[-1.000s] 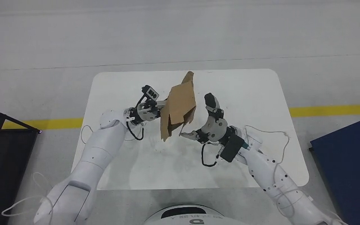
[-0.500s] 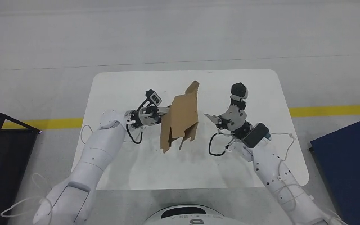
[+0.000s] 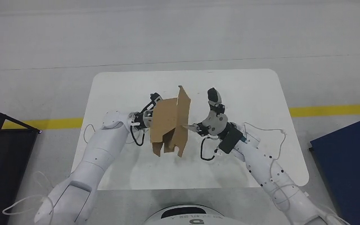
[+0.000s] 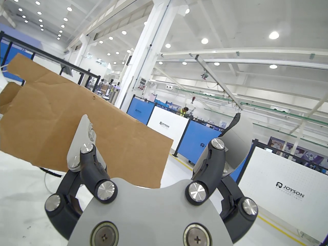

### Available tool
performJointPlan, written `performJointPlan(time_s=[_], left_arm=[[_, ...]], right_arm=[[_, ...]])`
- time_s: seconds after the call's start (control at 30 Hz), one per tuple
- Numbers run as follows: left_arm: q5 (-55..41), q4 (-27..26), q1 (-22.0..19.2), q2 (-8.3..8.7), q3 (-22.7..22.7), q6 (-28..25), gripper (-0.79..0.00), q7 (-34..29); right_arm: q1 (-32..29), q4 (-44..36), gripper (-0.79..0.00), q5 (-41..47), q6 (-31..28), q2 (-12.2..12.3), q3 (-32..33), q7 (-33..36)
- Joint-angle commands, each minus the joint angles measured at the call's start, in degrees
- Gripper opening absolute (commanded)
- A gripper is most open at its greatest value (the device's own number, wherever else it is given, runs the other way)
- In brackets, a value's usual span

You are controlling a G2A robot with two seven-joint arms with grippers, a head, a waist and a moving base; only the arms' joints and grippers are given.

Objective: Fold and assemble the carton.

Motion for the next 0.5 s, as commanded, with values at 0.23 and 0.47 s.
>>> performJointPlan(time_s=[0.23, 0.47], left_arm=[[-2.0, 0.4, 0.0, -0.41, 0.0, 0.3, -0.785, 0.0], [-4.5, -0.2, -0.7, -0.65, -0.5, 0.6, -0.785, 0.0]], right_arm=[[0.0, -2.5, 0.000, -3.4, 0.0, -0.2, -1.5, 2.5], [-2.0, -5.1, 0.000, -3.4, -0.7, 0.5, 1.1, 0.5]])
